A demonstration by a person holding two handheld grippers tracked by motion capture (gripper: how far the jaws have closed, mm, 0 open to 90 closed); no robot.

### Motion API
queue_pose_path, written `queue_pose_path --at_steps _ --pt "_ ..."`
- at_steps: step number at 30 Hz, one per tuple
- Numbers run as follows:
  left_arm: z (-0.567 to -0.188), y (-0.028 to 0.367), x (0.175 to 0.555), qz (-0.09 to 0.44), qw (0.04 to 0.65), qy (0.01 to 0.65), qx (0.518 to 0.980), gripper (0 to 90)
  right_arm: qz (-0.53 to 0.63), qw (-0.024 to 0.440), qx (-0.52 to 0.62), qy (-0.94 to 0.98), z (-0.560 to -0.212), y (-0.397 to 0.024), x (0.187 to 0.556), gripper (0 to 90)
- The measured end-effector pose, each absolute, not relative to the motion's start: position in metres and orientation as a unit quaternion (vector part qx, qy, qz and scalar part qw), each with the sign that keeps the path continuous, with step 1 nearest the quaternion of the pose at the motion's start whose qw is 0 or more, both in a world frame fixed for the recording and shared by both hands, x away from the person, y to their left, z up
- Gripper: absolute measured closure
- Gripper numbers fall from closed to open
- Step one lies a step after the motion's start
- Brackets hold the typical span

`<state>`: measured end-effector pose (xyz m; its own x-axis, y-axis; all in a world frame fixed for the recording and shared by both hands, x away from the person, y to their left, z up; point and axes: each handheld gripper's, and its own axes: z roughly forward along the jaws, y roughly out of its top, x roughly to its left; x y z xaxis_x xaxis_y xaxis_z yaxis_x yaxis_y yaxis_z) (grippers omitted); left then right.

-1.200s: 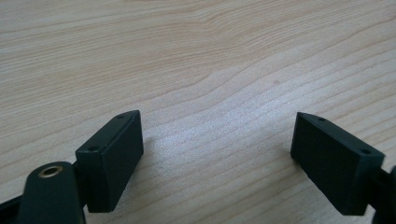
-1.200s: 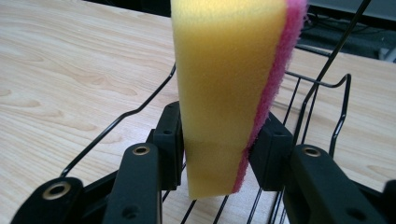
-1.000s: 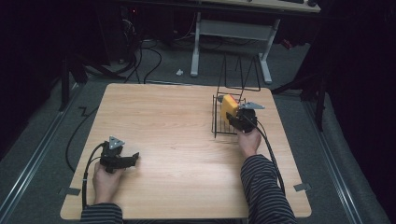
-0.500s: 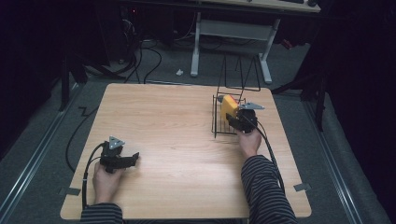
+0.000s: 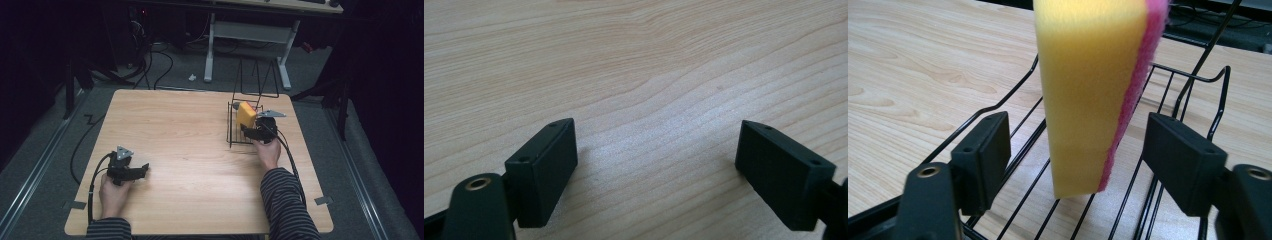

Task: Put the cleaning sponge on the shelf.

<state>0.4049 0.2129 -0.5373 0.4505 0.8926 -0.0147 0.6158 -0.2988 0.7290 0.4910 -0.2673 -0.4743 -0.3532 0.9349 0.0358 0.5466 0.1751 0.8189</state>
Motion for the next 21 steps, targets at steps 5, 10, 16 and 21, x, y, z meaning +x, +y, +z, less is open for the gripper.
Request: queue_pose_path --at_steps 5,10,16,21 --pt "-0.537 0.213 0.405 0.203 0.342 0.484 0.78 17.5 0.395 0.243 0.511 0.724 -0.47 -0.27 0.488 23.2" --pt "-0.537 0.213 0.405 0.203 0.343 0.484 0.779 17.5 0.395 0.241 0.508 0.726 -0.464 -0.273 0.482 21.3" --pt "-0.537 0.213 0.405 0.203 0.343 0.484 0.779 17.5 0.4 0.243 0.5 0.729 -0.455 -0.276 0.474 20.5" --pt "-0.537 0.213 0.405 0.203 0.343 0.484 0.779 17.5 0.403 0.245 0.498 0.728 -0.449 -0.278 0.468 20.5"
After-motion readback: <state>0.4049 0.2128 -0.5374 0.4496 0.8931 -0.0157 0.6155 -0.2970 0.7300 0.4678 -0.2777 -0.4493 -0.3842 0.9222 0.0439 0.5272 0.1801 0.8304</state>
